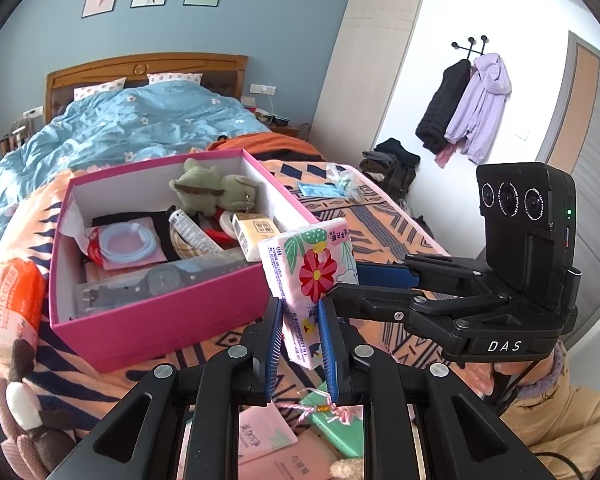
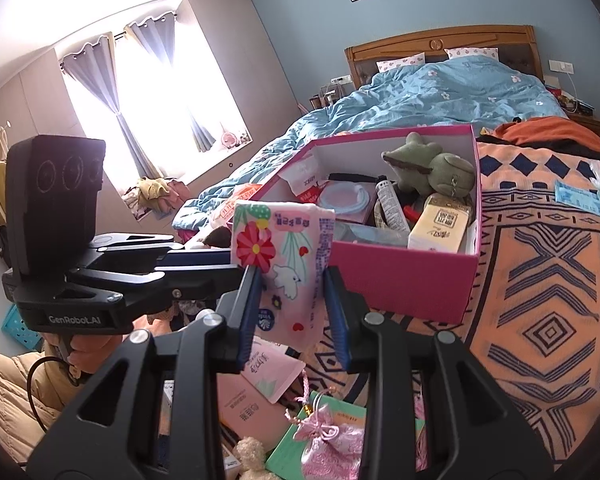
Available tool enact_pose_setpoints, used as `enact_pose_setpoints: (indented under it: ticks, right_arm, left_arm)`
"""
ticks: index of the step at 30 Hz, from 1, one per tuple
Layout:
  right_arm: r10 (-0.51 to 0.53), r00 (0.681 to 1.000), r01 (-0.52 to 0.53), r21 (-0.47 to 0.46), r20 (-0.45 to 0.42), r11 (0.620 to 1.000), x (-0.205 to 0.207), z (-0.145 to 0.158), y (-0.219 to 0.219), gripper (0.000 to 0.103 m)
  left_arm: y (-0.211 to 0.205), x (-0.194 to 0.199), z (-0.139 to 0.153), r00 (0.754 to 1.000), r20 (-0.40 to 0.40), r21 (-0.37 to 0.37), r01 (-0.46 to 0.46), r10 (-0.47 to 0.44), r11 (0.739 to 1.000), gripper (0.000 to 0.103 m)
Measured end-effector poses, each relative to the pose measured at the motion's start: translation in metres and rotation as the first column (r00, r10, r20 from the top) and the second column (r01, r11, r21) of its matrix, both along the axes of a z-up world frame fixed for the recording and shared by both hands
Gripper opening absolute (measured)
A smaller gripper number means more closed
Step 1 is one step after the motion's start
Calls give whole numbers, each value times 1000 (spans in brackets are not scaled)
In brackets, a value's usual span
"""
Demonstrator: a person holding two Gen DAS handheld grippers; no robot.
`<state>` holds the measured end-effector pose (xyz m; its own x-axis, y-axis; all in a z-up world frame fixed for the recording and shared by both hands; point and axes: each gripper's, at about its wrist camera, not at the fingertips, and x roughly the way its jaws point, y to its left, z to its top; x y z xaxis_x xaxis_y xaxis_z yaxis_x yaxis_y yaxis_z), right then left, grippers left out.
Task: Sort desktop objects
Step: 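Carry the pink floral pack with both grippers over the box opening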
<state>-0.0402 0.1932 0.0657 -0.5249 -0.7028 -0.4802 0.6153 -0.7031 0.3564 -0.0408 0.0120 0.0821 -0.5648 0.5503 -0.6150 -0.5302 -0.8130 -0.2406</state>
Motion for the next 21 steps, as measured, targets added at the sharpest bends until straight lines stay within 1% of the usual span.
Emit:
enact_pose_setpoints:
  ticks: [21]
  right_arm:
    - [5,1000,-5,2,-6,1000,-20,8,-4,35]
  left_arm:
    - [-1,-20,5,1000,-9,-6,-16,16,1000,17]
